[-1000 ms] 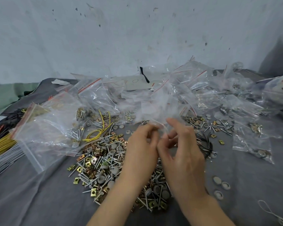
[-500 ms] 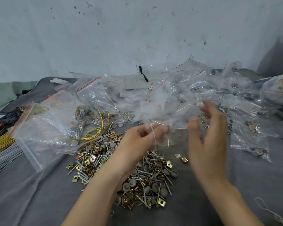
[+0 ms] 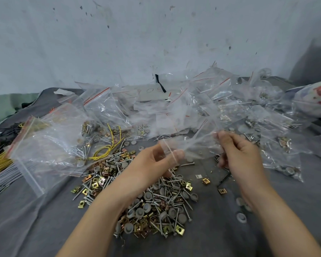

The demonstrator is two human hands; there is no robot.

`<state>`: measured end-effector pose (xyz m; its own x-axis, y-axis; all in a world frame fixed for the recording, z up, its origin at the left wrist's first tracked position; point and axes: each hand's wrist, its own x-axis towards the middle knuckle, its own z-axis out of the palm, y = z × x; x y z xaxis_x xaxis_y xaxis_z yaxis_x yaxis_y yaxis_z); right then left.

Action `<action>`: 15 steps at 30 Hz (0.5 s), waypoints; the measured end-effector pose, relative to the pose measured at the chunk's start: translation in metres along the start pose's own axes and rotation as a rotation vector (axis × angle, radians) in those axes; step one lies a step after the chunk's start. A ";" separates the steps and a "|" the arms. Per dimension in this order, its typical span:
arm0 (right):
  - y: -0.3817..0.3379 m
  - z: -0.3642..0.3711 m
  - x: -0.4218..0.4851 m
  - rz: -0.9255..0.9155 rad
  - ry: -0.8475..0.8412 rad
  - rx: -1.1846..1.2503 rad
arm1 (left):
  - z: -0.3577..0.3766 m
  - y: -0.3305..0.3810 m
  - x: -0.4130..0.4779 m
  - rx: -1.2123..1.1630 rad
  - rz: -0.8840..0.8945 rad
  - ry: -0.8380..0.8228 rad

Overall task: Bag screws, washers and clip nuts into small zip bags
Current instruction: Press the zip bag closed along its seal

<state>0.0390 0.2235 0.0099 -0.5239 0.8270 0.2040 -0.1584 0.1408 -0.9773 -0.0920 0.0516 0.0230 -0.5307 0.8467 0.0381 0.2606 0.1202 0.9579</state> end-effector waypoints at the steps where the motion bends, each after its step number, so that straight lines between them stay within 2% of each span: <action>1: 0.000 0.000 0.000 -0.003 0.008 -0.001 | 0.000 0.000 0.000 0.001 -0.010 0.018; 5: 0.000 -0.005 0.004 0.028 0.021 -0.001 | 0.001 0.002 0.001 -0.041 -0.087 0.042; 9: 0.003 -0.008 0.005 0.071 -0.069 -0.049 | 0.002 0.001 -0.001 -0.041 -0.119 0.081; 15: 0.002 -0.015 0.002 0.026 -0.184 -0.229 | 0.002 0.002 0.001 -0.309 -0.158 0.165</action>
<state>0.0498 0.2338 0.0078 -0.6719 0.7220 0.1650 0.0394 0.2574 -0.9655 -0.0901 0.0539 0.0242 -0.6739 0.7325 -0.0962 -0.0768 0.0601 0.9952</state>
